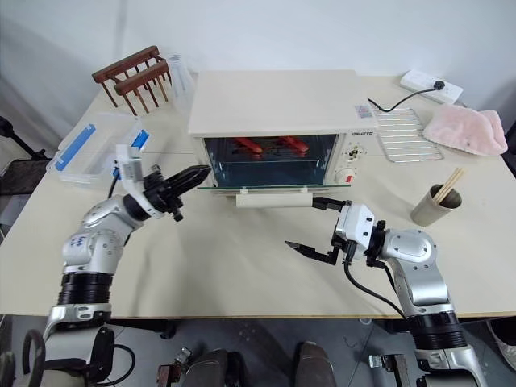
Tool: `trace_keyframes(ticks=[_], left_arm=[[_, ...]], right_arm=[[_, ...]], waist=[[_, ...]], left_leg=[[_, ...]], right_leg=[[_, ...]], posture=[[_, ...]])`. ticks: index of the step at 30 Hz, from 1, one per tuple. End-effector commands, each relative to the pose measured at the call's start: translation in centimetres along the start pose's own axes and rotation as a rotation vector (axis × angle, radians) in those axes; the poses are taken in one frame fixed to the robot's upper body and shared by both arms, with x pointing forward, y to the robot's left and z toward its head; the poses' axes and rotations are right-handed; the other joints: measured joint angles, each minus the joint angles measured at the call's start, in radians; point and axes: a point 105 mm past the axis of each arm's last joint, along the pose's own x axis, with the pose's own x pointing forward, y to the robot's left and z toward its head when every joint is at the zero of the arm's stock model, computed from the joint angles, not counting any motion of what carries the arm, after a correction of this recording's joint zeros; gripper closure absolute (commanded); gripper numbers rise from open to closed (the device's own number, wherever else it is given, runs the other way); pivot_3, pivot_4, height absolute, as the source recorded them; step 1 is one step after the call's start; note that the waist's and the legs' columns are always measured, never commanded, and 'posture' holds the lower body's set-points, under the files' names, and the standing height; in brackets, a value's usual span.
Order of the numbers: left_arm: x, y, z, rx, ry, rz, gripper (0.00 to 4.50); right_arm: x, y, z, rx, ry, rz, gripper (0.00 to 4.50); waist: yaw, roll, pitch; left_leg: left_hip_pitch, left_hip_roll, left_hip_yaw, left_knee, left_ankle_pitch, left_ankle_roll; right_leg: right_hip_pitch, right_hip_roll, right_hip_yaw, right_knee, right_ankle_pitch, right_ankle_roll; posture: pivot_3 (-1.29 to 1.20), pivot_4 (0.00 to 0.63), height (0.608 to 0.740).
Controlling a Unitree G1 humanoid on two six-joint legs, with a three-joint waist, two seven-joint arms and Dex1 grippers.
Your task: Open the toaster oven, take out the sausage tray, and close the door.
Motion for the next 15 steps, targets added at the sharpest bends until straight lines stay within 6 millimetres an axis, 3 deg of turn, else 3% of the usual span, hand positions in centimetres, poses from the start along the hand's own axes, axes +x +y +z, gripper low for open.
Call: trace_keyframes(ticks=[1,5,9,12,15], left_arm=[[0.5,-0.4,-0.1,0.025,0.011,-0.045,4.48],[0.6,-1.2,-1.6,0.026,0.067,-0.105,4.48],[0.0,-1.8,-3.5,0.057,0.161,-0.14,4.48],[-0.3,-2.0,-4.4,0.082,0.201,-0.142,4.48],[-0.5,-2.3,-5.4,0.085,0.218,-0.141,4.48]], right_arm=[[-0.7,0.1,0.3,-0.034,0.009,-0.018,0.0],[-3.8,1.0,-1.1,0.005,0.093,-0.101,0.0],[-10.6,2.5,-3.6,0.086,0.308,-0.276,0.0],[-13.2,2.4,-3.6,0.067,0.398,-0.358,0.0],[-14.6,0.4,-2.4,-0.05,0.437,-0.49,0.0]], waist=[[0.001,0.0,0.0],[0.012,0.0,0.0],[0.035,-0.001,0.0],[0.029,-0.001,0.001],[0.016,-0.002,0.001]], left_leg=[[0.0,0.0,0.0,0.0,0.0,0.0],[0.0,0.0,-0.001,0.0,0.0,0.0],[0.0,-0.002,-0.001,0.001,0.0,0.001],[0.0,-0.002,-0.001,0.001,0.0,0.001],[0.003,-0.001,-0.001,0.001,0.001,0.001]], right_leg=[[0.0,0.0,0.0,0.0,0.0,0.0],[0.001,0.0,0.0,0.0,0.0,0.0],[0.004,0.0,-0.001,-0.002,0.0,0.001],[0.004,0.0,0.0,-0.005,0.001,0.001],[0.005,-0.001,0.002,-0.005,0.001,0.002]], posture=[[0.0,0.15,0.74],[0.0,0.15,0.74],[0.0,0.15,0.74],[0.0,0.15,0.74],[0.0,0.15,0.74]])
